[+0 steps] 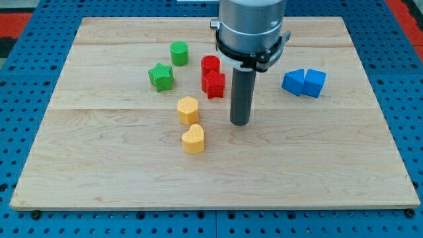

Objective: Push the yellow hexagon horizontally to green star

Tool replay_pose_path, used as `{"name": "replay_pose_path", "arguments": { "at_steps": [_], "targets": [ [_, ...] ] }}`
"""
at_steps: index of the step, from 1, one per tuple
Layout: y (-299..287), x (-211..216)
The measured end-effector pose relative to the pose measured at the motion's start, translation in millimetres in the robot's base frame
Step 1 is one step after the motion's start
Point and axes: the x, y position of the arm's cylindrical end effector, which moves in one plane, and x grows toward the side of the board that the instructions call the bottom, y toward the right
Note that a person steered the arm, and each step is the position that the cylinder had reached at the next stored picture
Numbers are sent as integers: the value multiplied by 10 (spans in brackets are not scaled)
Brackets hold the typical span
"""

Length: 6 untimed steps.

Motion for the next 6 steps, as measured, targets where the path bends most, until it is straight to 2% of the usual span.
{"name": "replay_pose_path", "arguments": {
  "at_steps": [1,2,5,6],
  "targets": [
    [-143,5],
    [-584,-102],
    [-1372,-522],
    [-1622,-258]
  ]
}}
